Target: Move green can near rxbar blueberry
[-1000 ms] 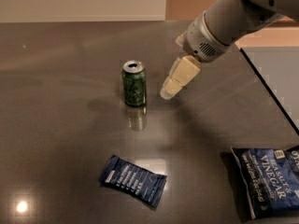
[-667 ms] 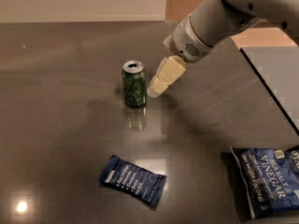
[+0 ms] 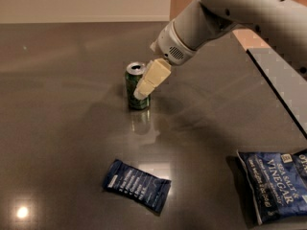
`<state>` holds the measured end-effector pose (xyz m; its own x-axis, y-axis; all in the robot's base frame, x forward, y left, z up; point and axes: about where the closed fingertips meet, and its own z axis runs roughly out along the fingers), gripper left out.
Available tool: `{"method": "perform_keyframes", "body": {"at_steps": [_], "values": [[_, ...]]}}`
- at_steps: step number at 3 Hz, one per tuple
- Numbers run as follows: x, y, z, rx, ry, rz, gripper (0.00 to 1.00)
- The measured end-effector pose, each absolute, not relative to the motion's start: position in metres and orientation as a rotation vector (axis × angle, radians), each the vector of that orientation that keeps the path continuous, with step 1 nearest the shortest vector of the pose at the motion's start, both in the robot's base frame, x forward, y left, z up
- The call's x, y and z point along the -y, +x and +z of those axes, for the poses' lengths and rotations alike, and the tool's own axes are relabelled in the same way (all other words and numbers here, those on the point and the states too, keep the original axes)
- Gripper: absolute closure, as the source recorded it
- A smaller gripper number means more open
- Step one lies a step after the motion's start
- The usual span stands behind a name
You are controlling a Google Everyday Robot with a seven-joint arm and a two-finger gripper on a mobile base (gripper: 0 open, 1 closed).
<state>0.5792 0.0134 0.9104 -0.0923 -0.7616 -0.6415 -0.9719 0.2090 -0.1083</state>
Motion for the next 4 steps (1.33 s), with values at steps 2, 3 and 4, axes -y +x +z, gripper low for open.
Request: {"method": "perform_keyframes", "body": {"at_steps": [2, 3, 4], "values": [[-0.031, 0.579, 0.907, -1.892, -1.634, 0.513, 0.40], [-0.031, 0.570, 0.915, -1.873, -1.636, 0.543, 0.62], [-0.025, 0.553, 0.933, -1.831, -1.640, 0.578, 0.87]]}}
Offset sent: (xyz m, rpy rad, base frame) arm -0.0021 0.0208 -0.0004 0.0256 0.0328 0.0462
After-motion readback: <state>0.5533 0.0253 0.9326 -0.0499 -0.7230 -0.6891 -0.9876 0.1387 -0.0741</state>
